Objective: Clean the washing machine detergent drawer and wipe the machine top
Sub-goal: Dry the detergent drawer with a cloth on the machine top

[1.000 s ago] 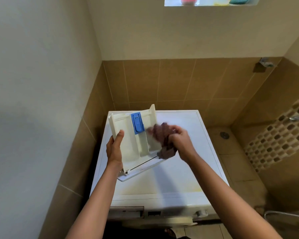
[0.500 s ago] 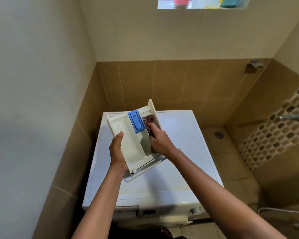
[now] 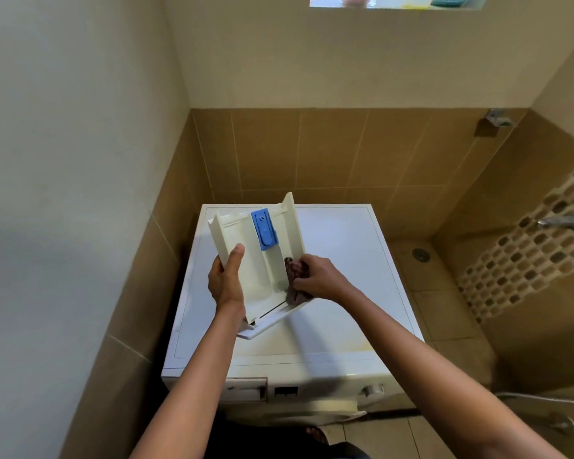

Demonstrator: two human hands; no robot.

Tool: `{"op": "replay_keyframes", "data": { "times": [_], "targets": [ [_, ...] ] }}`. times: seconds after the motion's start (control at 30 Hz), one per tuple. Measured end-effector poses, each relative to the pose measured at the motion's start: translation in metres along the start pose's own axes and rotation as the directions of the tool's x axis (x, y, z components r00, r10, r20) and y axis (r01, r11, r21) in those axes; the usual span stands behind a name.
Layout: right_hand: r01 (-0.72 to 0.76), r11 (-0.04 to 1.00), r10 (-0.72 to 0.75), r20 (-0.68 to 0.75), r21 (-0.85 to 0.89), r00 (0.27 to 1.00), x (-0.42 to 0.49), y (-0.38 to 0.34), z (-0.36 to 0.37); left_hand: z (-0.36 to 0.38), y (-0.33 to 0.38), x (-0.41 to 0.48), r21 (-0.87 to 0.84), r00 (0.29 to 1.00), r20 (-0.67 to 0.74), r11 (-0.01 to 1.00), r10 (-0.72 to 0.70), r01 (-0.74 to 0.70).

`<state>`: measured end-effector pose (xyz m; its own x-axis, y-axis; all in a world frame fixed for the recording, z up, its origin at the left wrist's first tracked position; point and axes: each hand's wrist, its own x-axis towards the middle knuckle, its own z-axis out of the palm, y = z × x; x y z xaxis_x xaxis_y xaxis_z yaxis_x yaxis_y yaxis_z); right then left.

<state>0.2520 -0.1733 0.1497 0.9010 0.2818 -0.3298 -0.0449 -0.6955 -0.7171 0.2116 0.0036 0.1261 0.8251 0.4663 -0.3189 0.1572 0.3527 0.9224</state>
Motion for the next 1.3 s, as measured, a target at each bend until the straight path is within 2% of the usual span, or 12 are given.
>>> {"op": "replay_keyframes", "data": {
  "times": [0.1, 0.17, 0.27, 0.37, 0.5, 0.63, 0.8, 0.97, 1.1, 1.17, 1.23, 1.3],
  "targets": [
    [-0.024, 0.849, 0.042, -0.022, 0.528, 0.999, -0.008, 0.001, -0.004, 0.002, 0.000, -0.003, -0.008, 0.999, -0.025, 0.999, -0.040, 0.040],
    [0.102, 0.761, 0.022, -0.182, 0.640, 0.983, -0.016, -0.002, 0.006, 0.005, 0.001, -0.004, 0.000, 0.997, -0.038, 0.998, -0.060, 0.060],
    [0.363, 0.869, -0.245, -0.346, 0.337, 0.906, -0.028, -0.011, 0.035, 0.013, 0.001, -0.006, -0.049, 0.990, -0.025, 0.989, -0.139, 0.138],
    [0.521, 0.852, -0.490, -0.276, 0.049, 0.827, -0.036, -0.017, 0.056, 0.017, 0.002, -0.010, -0.103, 0.985, -0.011, 0.980, -0.174, 0.171],
    [0.575, 0.817, -0.574, -0.147, -0.045, 0.805, -0.044, -0.011, 0.045, 0.015, 0.008, -0.016, -0.113, 0.983, 0.006, 0.977, -0.182, 0.181],
    [0.670, 0.698, -0.649, 0.171, -0.253, 0.741, -0.048, -0.003, 0.014, 0.016, 0.017, -0.017, -0.078, 0.975, -0.016, 0.973, -0.220, 0.218],
    [0.726, 0.671, -0.724, 0.082, -0.148, 0.685, -0.042, 0.001, 0.001, 0.010, 0.034, -0.013, 0.025, 0.937, 0.112, 0.944, -0.330, 0.329],
    [0.581, 0.789, -0.549, -0.197, 0.199, 0.813, -0.045, -0.003, 0.006, -0.021, 0.052, 0.003, 0.214, 0.868, 0.341, 0.929, -0.360, 0.301],
    [0.519, 0.745, -0.396, -0.349, 0.419, 0.850, -0.045, -0.004, 0.018, -0.045, 0.043, 0.001, 0.291, 0.955, 0.098, 0.926, -0.280, 0.241],
    [0.509, 0.707, -0.324, -0.416, 0.490, 0.850, -0.044, -0.005, 0.023, -0.046, 0.035, -0.014, 0.198, 0.910, 0.017, 0.893, -0.414, 0.403],
    [0.504, 0.702, -0.280, -0.455, 0.504, 0.845, -0.043, -0.008, 0.031, -0.036, 0.030, -0.031, -0.005, 0.820, 0.156, 0.830, -0.551, 0.558],
    [0.507, 0.706, -0.280, -0.463, 0.495, 0.841, -0.042, -0.010, 0.041, -0.020, 0.026, -0.036, -0.136, 0.769, 0.344, 0.782, -0.538, 0.608]
  ]
}}
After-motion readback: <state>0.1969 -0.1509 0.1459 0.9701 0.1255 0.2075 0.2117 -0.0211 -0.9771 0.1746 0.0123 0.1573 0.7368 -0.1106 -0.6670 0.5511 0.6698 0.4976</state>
